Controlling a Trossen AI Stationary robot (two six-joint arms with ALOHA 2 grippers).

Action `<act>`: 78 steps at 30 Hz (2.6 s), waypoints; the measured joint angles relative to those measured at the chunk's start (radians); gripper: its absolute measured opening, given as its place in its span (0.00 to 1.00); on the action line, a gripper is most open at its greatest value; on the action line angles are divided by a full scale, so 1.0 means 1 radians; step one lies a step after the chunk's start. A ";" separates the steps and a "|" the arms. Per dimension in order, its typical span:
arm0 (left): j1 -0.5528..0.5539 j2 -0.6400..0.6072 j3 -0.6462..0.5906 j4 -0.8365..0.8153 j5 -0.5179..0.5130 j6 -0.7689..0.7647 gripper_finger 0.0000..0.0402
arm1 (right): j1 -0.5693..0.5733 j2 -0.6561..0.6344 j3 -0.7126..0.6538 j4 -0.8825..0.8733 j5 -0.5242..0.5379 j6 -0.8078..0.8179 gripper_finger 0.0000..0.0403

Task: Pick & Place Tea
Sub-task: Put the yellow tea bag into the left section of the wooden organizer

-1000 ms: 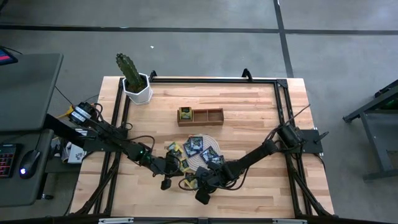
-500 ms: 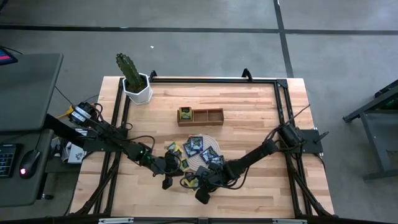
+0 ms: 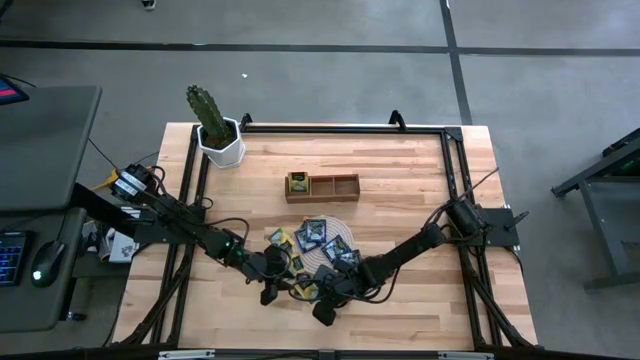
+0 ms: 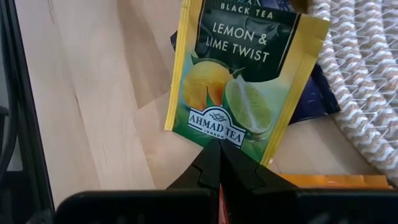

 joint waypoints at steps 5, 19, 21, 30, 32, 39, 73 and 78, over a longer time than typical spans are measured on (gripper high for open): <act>0.000 0.000 0.000 0.000 0.000 -0.015 0.43 | 0.000 0.002 0.000 0.020 0.010 -0.006 0.00; 0.072 0.000 0.000 -0.001 0.070 -0.023 0.43 | 0.000 0.002 -0.001 0.029 0.026 -0.021 0.00; 0.074 0.000 0.000 -0.001 0.071 -0.027 0.43 | 0.000 0.002 -0.001 0.029 0.028 -0.024 0.00; 0.072 0.010 0.001 -0.008 0.089 -0.054 0.43 | 0.000 0.002 -0.001 0.033 0.035 -0.034 0.00; 0.072 0.009 0.001 0.002 0.104 -0.069 0.43 | 0.000 0.002 -0.001 0.036 0.036 -0.044 0.00; 0.078 0.031 0.004 0.008 0.114 -0.079 0.43 | -0.001 0.002 -0.001 0.040 0.036 -0.054 0.00; 0.078 0.098 0.005 0.025 0.157 -0.124 0.38 | -0.034 0.002 -0.001 0.094 0.038 -0.125 0.00; 0.078 0.098 0.005 0.024 0.157 -0.123 0.20 | -0.034 0.002 -0.001 0.093 0.038 -0.125 0.00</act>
